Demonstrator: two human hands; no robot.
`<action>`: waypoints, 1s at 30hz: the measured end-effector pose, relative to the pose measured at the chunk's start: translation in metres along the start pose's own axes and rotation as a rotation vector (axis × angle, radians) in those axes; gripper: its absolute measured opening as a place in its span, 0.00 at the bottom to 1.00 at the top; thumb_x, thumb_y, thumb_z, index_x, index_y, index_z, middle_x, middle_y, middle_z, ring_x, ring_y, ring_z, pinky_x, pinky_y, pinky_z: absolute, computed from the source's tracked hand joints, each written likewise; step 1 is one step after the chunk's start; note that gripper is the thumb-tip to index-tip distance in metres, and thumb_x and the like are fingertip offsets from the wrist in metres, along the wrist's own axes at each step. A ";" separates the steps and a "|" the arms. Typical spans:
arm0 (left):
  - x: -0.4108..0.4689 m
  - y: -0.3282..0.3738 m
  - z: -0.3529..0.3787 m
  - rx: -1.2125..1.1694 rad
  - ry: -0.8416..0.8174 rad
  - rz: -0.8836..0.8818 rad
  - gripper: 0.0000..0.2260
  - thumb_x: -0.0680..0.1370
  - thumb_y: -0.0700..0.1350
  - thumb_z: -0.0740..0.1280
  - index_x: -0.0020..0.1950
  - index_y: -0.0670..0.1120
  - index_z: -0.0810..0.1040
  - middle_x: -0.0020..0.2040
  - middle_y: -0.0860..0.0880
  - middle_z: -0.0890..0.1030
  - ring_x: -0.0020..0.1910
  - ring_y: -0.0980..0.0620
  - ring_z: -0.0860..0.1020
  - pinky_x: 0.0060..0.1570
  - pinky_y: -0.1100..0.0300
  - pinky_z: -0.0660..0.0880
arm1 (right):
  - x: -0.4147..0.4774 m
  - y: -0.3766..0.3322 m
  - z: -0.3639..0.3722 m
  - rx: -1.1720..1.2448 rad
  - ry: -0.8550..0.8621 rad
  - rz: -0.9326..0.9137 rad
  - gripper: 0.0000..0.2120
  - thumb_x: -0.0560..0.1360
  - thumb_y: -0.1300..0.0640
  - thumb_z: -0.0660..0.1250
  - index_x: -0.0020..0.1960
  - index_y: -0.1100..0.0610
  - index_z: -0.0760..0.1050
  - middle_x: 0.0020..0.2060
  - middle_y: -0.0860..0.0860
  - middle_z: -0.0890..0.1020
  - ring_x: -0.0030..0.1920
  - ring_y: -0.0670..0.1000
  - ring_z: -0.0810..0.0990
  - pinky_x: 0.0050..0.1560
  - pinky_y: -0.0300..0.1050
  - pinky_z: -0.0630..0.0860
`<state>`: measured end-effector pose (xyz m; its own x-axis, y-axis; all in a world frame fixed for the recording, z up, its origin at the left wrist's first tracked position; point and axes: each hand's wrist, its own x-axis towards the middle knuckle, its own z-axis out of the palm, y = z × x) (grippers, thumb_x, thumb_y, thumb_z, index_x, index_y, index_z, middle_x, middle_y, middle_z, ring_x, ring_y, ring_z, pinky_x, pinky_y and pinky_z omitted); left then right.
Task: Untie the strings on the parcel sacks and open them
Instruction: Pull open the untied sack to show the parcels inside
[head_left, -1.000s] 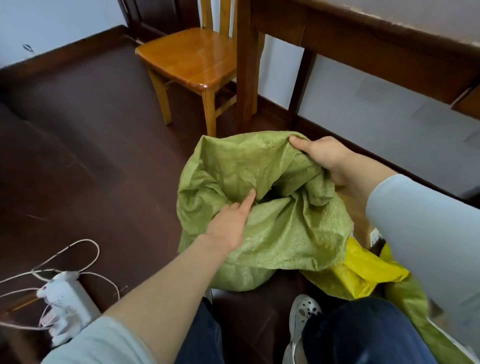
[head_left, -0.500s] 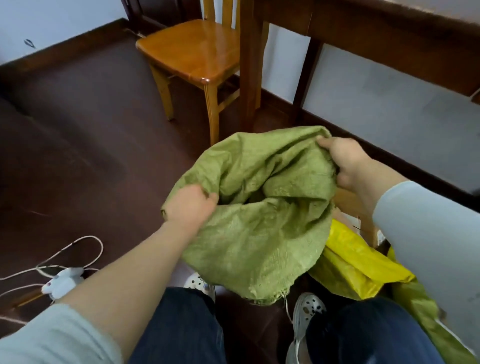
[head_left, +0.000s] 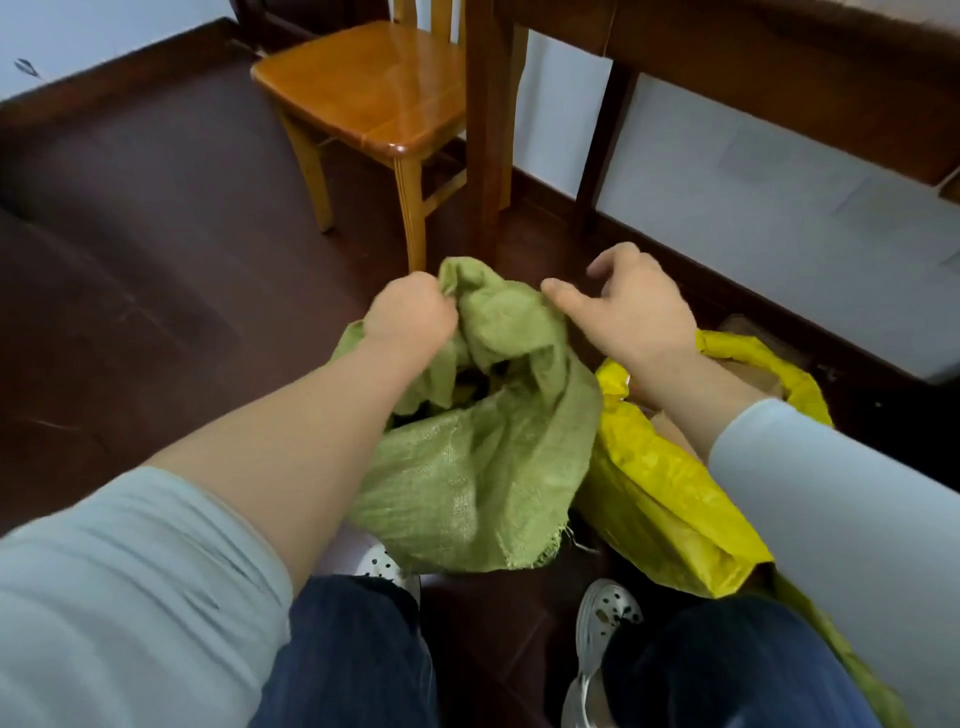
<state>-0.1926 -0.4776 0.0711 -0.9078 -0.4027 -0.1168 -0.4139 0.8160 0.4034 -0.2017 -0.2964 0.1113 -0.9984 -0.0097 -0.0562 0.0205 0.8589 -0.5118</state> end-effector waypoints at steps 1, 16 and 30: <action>0.003 -0.006 -0.004 -0.002 0.009 -0.069 0.15 0.79 0.51 0.57 0.54 0.42 0.77 0.54 0.41 0.79 0.54 0.38 0.77 0.47 0.52 0.71 | -0.013 -0.004 0.001 -0.083 -0.016 -0.030 0.32 0.66 0.29 0.62 0.56 0.53 0.69 0.53 0.52 0.77 0.56 0.57 0.77 0.50 0.49 0.71; 0.001 -0.054 -0.020 -0.072 -0.290 -0.157 0.18 0.76 0.52 0.65 0.53 0.37 0.78 0.50 0.41 0.80 0.52 0.42 0.78 0.49 0.53 0.73 | 0.062 0.031 0.000 0.294 -0.386 0.426 0.11 0.74 0.69 0.63 0.35 0.59 0.68 0.29 0.54 0.72 0.23 0.48 0.73 0.17 0.33 0.69; -0.003 -0.044 -0.020 -0.894 -0.461 -0.591 0.27 0.75 0.63 0.61 0.64 0.43 0.72 0.48 0.43 0.80 0.47 0.43 0.79 0.43 0.50 0.77 | 0.001 -0.013 0.077 0.262 -0.254 0.369 0.56 0.62 0.39 0.75 0.76 0.55 0.45 0.76 0.59 0.46 0.75 0.60 0.51 0.72 0.61 0.57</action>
<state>-0.1709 -0.5204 0.0720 -0.6037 -0.2835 -0.7451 -0.7528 -0.1048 0.6498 -0.1983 -0.3468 0.0521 -0.8782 0.1176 -0.4635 0.4141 0.6720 -0.6140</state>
